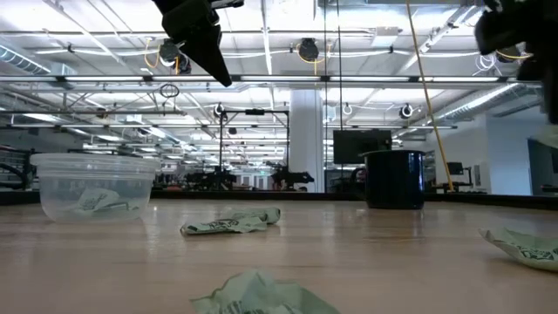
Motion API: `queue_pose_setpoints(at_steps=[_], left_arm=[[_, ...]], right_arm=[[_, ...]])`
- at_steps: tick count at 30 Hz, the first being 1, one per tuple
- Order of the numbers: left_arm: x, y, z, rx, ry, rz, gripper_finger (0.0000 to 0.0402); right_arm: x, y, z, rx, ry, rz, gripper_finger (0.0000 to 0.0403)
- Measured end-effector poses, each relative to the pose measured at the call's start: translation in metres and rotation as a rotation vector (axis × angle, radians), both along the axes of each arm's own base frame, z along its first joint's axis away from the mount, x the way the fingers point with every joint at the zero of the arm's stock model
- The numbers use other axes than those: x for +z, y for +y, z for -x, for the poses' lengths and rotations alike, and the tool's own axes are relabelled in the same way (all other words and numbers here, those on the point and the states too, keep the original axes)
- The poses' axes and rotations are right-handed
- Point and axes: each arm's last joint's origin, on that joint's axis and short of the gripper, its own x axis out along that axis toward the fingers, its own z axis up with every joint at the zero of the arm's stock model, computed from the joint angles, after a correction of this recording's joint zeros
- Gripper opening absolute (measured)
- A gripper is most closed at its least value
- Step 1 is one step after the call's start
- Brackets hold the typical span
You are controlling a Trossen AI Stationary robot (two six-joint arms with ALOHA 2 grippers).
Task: Pick and place Stevia / Truvia into bins
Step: Put the stevia packet into the right transparent plastic container
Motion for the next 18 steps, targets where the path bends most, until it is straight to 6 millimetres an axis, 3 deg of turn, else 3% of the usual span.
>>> queue_pose_setpoints(at_steps=[7, 12, 18], left_arm=[[0.000, 0.000, 0.000, 0.014, -0.008, 0.010, 0.0124], [0.000, 0.000, 0.000, 0.012, -0.007, 0.009, 0.0124], [0.000, 0.000, 0.000, 0.013, -0.006, 0.008, 0.0124]], right_arm=[[-0.003, 0.005, 0.018, -0.166, 0.135, -0.044, 0.0000], [-0.026, 0.011, 0.020, -0.159, 0.147, -0.101, 0.0000], [-0.051, 0.002, 0.027, -0.173, 0.201, -0.060, 0.0000]])
